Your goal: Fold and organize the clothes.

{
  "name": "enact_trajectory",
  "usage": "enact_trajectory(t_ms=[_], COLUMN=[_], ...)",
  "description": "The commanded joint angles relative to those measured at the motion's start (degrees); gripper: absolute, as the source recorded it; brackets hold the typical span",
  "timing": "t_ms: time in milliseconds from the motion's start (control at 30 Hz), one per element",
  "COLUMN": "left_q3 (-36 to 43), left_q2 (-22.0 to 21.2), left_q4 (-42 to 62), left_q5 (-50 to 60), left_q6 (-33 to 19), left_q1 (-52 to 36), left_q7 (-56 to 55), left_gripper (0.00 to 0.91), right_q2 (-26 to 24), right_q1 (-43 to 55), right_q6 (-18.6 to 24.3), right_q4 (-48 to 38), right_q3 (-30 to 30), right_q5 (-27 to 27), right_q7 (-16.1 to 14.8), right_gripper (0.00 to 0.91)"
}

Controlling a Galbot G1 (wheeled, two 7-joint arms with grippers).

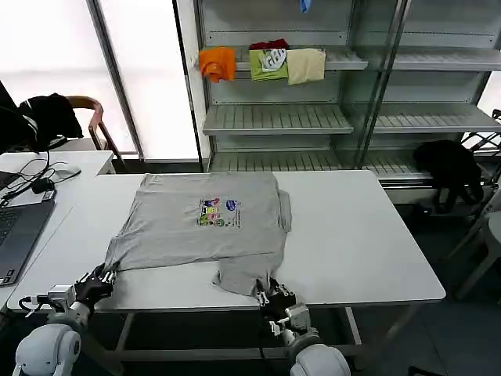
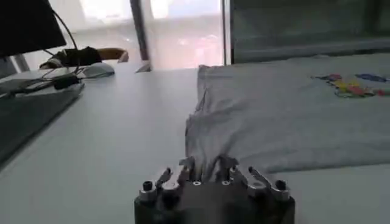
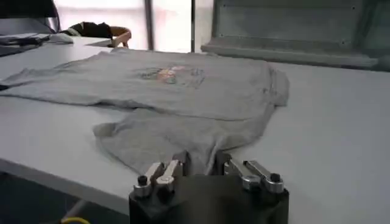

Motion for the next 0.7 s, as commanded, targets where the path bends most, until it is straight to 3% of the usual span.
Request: enact_trajectory(t_ms=[33, 433, 700], left_q3=[0.0, -0.4, -0.9], left_q2=[0.0, 0.2, 0.3], left_q4=[0.1, -0.6, -3.4], left_q5=[0.0, -0.7, -13.1], left_q6=[0.1, -1.3, -2.2], left_q1=[0.1, -0.3, -5.7], left_q7=[0.2, 4.0, 0.3], left_gripper=[0.02, 0.01, 0.01], right_q2=[0.0, 0.4, 3.0], right_q1=[-0.1, -0.1, 4.8], right_q6=[0.0, 1.0, 2.6], right_q4=[0.1, 1.7, 2.5], right_q3=[-0.1, 0.5, 3.4], right_q5=[0.0, 1.1, 2.6], right_q7=[0.1, 0.0, -0.4], right_gripper=[0.0, 0.0, 0.0])
